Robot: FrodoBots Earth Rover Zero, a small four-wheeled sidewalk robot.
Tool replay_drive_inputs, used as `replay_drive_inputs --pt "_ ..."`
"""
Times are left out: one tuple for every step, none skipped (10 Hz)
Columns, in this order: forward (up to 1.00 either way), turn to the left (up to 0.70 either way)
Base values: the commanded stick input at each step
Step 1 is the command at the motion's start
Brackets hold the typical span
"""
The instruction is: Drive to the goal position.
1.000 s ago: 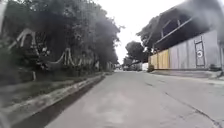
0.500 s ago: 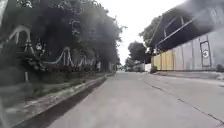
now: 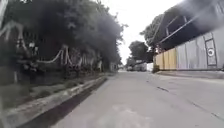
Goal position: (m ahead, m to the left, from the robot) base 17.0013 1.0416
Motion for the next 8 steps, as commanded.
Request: replay_drive_inputs --pt "0.70 -0.05" --pt "0.70 -0.18" --pt "0.70 -0.34" --pt "0.70 -0.33" --pt "0.70 -0.29" --pt "0.70 -0.01" --pt "0.70 0.00" --pt "0.70 0.00"
